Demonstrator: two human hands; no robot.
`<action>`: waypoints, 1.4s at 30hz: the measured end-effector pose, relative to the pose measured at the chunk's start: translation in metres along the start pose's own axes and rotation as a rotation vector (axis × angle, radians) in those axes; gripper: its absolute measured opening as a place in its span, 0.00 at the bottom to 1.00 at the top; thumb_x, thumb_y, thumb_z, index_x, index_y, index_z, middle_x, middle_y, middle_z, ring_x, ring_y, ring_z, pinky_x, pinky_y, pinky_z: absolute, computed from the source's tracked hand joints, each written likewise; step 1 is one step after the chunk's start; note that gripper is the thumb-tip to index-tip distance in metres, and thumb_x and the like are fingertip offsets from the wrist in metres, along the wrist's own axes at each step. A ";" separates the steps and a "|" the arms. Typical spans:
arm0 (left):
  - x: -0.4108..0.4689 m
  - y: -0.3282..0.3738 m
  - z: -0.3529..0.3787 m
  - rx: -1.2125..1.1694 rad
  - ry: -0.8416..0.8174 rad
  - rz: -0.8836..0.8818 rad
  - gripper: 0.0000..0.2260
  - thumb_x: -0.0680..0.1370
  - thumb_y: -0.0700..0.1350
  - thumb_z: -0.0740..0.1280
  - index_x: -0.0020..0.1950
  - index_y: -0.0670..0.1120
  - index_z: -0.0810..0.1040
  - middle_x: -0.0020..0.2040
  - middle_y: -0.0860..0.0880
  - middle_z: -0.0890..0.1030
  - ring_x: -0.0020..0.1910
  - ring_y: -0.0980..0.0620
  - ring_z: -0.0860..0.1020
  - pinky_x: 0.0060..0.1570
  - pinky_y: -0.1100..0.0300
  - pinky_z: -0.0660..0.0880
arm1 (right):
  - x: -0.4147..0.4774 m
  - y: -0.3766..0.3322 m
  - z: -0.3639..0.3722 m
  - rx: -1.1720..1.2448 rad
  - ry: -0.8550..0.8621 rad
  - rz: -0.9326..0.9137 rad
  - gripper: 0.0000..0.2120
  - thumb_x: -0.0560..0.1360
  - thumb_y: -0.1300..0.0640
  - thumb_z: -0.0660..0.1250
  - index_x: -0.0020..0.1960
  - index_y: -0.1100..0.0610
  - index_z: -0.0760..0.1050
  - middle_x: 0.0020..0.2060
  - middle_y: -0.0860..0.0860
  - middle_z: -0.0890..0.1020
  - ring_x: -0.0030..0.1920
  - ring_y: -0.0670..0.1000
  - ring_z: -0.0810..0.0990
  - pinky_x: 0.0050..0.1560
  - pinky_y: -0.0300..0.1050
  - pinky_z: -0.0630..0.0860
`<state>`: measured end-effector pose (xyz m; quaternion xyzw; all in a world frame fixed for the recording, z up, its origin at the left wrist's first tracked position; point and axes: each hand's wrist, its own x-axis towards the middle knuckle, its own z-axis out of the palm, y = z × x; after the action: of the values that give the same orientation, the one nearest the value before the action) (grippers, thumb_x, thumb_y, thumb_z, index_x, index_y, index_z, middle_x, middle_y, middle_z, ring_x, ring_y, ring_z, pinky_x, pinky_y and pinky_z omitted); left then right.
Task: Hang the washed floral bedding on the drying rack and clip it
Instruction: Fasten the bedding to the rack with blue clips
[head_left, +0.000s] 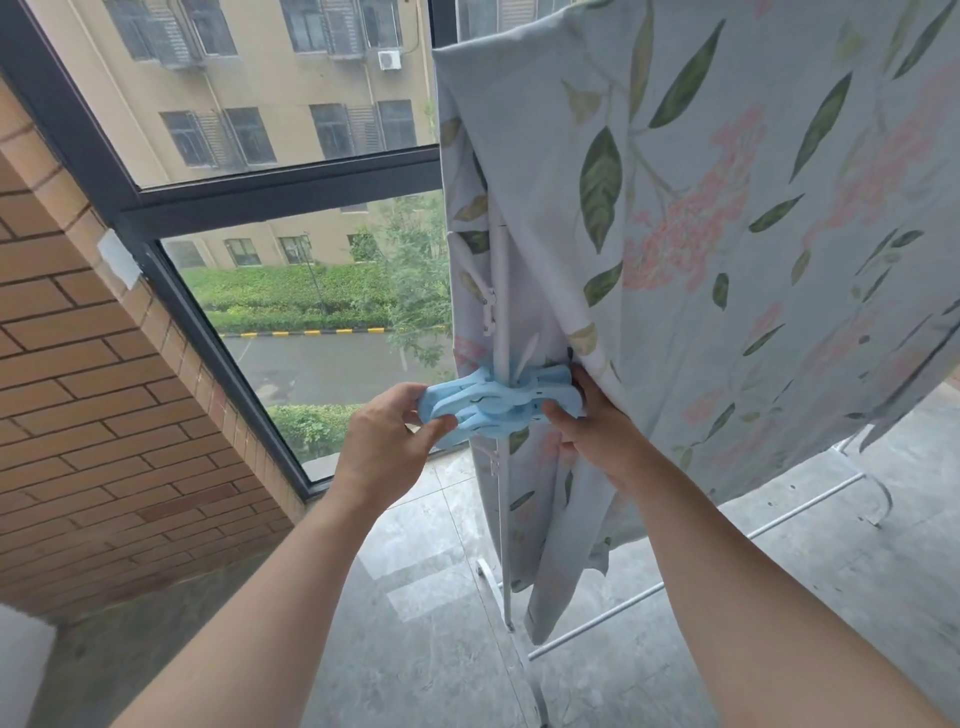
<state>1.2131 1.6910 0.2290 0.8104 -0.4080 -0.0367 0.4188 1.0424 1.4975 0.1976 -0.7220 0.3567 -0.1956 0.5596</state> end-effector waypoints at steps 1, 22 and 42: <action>-0.001 0.000 -0.001 -0.007 0.014 -0.010 0.13 0.74 0.49 0.76 0.56 0.50 0.82 0.46 0.57 0.83 0.45 0.60 0.81 0.44 0.63 0.78 | 0.001 0.000 -0.002 0.003 -0.010 -0.007 0.27 0.79 0.46 0.67 0.75 0.41 0.63 0.60 0.46 0.78 0.52 0.48 0.81 0.46 0.44 0.82; -0.038 0.007 -0.031 -0.070 0.055 -0.162 0.32 0.70 0.55 0.79 0.71 0.52 0.72 0.59 0.55 0.78 0.55 0.64 0.75 0.45 0.75 0.71 | 0.025 0.013 -0.031 -0.031 -0.092 -0.137 0.17 0.74 0.52 0.75 0.60 0.51 0.75 0.54 0.46 0.83 0.56 0.46 0.82 0.59 0.42 0.78; -0.058 0.056 -0.010 -0.168 0.486 -0.259 0.34 0.69 0.65 0.69 0.71 0.51 0.72 0.65 0.54 0.72 0.63 0.57 0.71 0.66 0.54 0.70 | -0.048 0.052 -0.035 0.228 -0.009 -0.183 0.15 0.70 0.58 0.78 0.54 0.50 0.79 0.48 0.44 0.84 0.46 0.41 0.83 0.42 0.35 0.78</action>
<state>1.1435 1.7197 0.2586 0.8031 -0.1845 0.0716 0.5620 0.9715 1.5030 0.1647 -0.6841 0.2624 -0.2820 0.6194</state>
